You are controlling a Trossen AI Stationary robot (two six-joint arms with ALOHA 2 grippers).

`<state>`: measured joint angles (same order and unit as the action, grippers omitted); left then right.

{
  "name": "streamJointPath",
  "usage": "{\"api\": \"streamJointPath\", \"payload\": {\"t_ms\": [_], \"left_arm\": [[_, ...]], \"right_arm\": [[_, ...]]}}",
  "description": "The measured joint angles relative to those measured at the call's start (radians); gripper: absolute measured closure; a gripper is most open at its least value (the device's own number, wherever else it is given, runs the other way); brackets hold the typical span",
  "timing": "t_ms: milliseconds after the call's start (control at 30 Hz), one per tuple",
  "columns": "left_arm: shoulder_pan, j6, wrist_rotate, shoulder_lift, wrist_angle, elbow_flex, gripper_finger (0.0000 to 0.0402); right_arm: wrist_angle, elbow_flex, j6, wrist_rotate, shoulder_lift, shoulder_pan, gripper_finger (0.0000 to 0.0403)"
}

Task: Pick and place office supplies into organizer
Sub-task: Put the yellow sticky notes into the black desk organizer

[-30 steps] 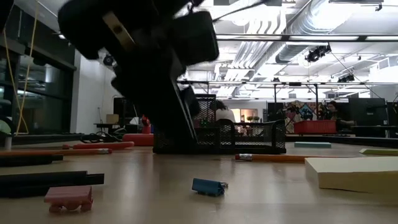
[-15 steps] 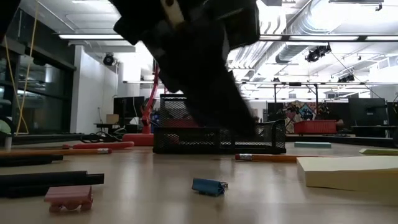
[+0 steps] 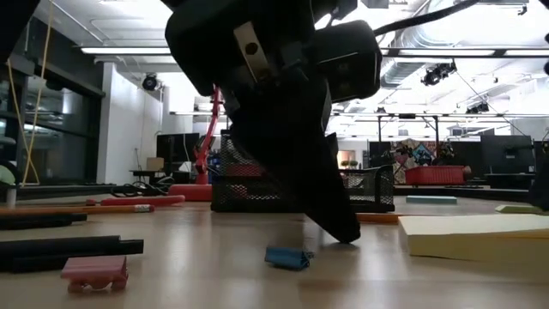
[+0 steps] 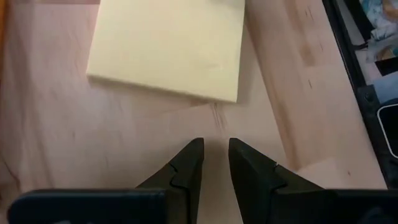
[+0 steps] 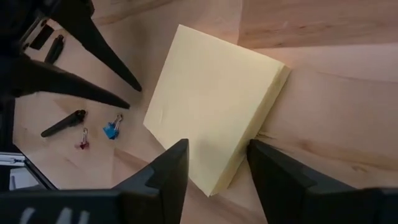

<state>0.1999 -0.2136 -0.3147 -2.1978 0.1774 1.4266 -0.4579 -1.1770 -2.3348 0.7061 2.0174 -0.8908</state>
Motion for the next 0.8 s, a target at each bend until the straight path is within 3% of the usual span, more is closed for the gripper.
{"api": "streamJointPath", "payload": {"t_ms": [500, 633, 800], "left_arm": [[-0.018, -0.036, -0.039, -0.020, -0.061, 0.000, 0.0328], [-0.018, -0.037, -0.040, -0.020, -0.062, -0.001, 0.0328], [-0.018, -0.044, -0.042, -0.020, -0.062, -0.001, 0.0328]], "right_arm": [[0.068, 0.002, 0.093, 0.004, 0.013, 0.043, 0.0227], [0.112, 0.001, 0.088, 0.009, 0.051, 0.043, 0.0261], [0.137, -0.001, 0.084, 0.009, 0.063, 0.031, 0.0346]]}}
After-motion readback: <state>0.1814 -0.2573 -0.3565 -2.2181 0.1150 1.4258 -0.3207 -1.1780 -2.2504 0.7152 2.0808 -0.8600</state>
